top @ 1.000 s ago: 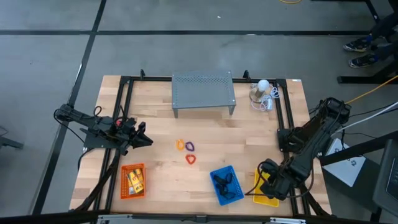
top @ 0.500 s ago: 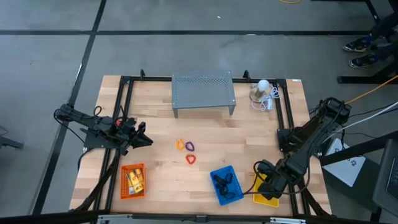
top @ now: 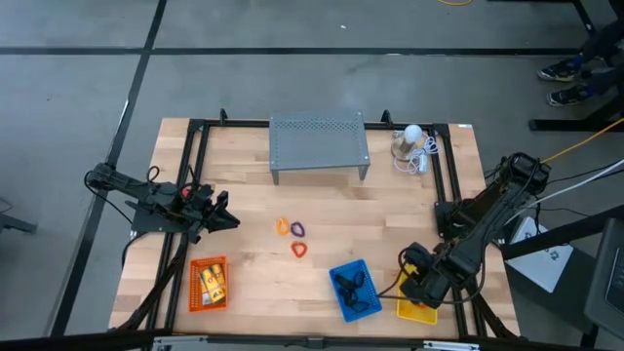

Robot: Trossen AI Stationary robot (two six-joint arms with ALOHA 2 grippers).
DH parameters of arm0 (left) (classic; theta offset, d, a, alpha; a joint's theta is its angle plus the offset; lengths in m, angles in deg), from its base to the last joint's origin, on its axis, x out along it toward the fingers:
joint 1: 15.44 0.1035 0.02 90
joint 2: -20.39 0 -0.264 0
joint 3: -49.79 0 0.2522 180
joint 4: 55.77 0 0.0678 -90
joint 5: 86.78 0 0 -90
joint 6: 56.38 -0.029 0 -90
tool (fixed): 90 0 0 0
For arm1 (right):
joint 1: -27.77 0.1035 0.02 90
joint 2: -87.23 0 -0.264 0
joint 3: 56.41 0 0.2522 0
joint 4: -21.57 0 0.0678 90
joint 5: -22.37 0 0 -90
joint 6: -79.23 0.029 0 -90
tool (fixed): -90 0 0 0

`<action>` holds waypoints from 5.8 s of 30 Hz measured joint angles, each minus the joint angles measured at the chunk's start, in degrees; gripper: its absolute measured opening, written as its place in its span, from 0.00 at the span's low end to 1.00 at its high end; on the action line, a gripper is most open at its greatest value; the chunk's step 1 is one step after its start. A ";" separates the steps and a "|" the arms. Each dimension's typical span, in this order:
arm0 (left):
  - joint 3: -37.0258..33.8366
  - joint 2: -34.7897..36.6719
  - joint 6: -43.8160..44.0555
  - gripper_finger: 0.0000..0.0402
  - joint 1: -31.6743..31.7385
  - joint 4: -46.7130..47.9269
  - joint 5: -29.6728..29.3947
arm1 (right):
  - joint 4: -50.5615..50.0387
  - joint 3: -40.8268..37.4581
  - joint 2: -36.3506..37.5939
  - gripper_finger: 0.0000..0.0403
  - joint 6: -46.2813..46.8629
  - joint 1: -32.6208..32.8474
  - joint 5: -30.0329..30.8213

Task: Pick & Place Office Desk Supplies
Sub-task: Put the orange spring keychain into the yellow bin

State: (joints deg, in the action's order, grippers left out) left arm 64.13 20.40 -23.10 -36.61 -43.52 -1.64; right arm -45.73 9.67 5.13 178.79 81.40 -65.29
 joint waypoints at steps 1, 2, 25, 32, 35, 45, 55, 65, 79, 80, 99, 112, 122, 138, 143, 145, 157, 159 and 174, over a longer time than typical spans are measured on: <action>0.00 0.00 0.00 0.14 0.00 0.00 0.00 | -0.37 0.00 0.00 0.42 0.02 0.00 2.41; 0.00 0.00 0.00 0.14 0.00 0.00 0.00 | -0.50 0.00 0.00 0.45 0.16 0.00 5.12; 0.00 0.00 0.01 0.14 0.00 0.00 0.02 | 46.42 0.01 -4.26 0.45 -41.49 -7.44 38.16; 0.00 0.00 0.00 0.14 0.00 0.00 0.01 | 52.03 2.34 -7.15 0.45 -46.69 -13.56 34.72; 0.00 0.00 0.00 0.14 0.00 0.00 0.02 | 52.45 3.73 -9.11 0.45 -46.44 -18.80 29.51; 0.00 0.00 0.01 0.14 0.01 0.00 0.02 | 46.53 14.89 -24.85 0.45 -51.52 -35.80 15.51; 0.00 0.00 0.00 0.14 0.00 0.00 0.02 | 23.46 37.64 -42.21 0.45 -57.00 -36.99 11.52; 0.00 0.00 0.00 0.14 0.01 0.00 0.02 | 17.87 43.06 -45.94 0.45 -54.36 -36.18 15.04; 0.00 0.00 0.00 0.14 0.00 0.00 0.01 | 15.45 43.06 -45.92 0.45 -51.24 -38.83 11.05; 0.01 0.00 0.01 0.14 0.01 0.00 0.02 | 15.43 43.06 -45.92 0.45 -50.77 -38.94 10.68; 0.00 0.00 0.01 0.14 0.01 0.00 0.01 | 19.19 43.02 -46.47 0.45 -48.13 -38.83 6.19; 0.01 0.00 0.01 0.14 0.02 0.00 0.00 | 17.29 43.31 -48.96 0.34 -50.21 -37.38 13.06; 0.02 0.00 0.01 0.14 0.02 0.00 0.00 | 15.77 43.21 -48.85 0.04 -53.96 -37.45 13.26; 0.00 0.00 0.00 0.14 0.02 0.00 0.00 | 10.87 42.69 -35.74 0.02 -53.76 -33.98 16.10; 0.00 -0.02 0.00 0.14 0.02 0.00 0.00 | 9.50 42.97 -27.95 0.02 -53.43 -31.61 19.72; 0.00 -0.02 0.00 0.14 0.02 0.00 0.00 | 4.94 42.95 -25.36 0.02 -51.70 -30.28 21.54; 0.02 -0.28 0.02 0.14 0.02 0.00 -0.02 | -37.18 42.95 -16.09 0.02 -14.68 -15.84 24.91; 0.00 -0.28 0.02 0.14 0.02 0.00 -0.02 | -35.81 42.39 -16.13 0.02 -11.33 -12.68 22.71; 0.02 -0.28 0.00 0.14 0.02 0.00 0.00 | -36.50 42.29 -20.11 0.02 19.95 7.82 11.69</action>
State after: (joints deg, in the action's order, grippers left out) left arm 64.15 20.12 -23.10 -36.59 -43.52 -1.64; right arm -82.23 51.96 -14.99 198.75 89.22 -53.60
